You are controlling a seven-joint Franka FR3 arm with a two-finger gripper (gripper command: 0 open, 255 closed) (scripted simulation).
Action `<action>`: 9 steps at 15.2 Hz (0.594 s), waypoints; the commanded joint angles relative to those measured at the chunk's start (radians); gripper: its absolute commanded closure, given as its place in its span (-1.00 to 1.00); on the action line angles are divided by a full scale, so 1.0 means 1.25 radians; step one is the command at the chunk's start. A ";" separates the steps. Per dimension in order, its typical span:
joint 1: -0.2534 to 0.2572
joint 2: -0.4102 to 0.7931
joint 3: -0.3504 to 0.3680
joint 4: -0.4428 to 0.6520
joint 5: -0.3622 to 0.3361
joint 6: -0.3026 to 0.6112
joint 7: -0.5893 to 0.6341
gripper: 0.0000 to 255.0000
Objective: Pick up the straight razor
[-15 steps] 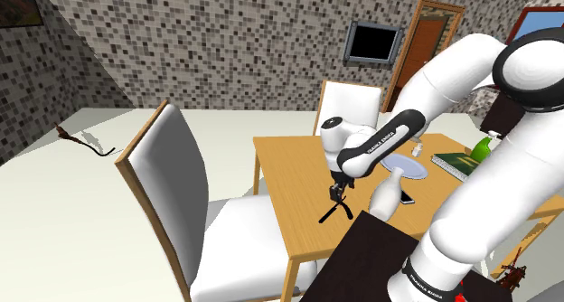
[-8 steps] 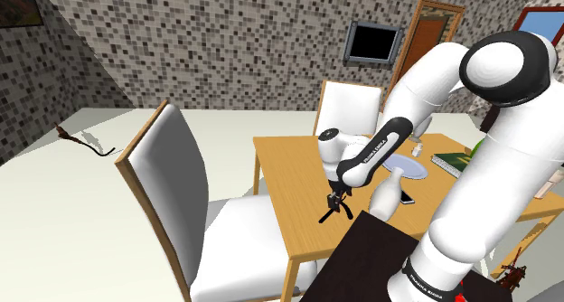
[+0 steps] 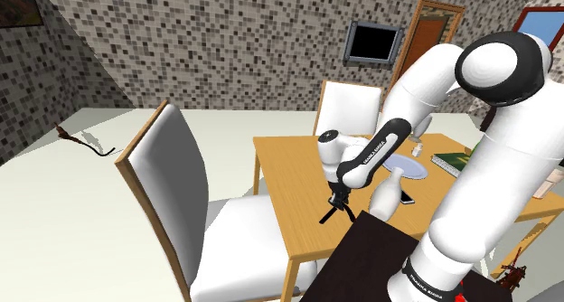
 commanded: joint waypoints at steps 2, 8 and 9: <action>0.000 0.000 0.000 0.000 0.000 0.000 0.000 1.00; 0.004 -0.053 0.003 -0.006 0.031 -0.042 -0.034 1.00; 0.006 -0.067 0.004 -0.006 0.039 -0.054 -0.042 1.00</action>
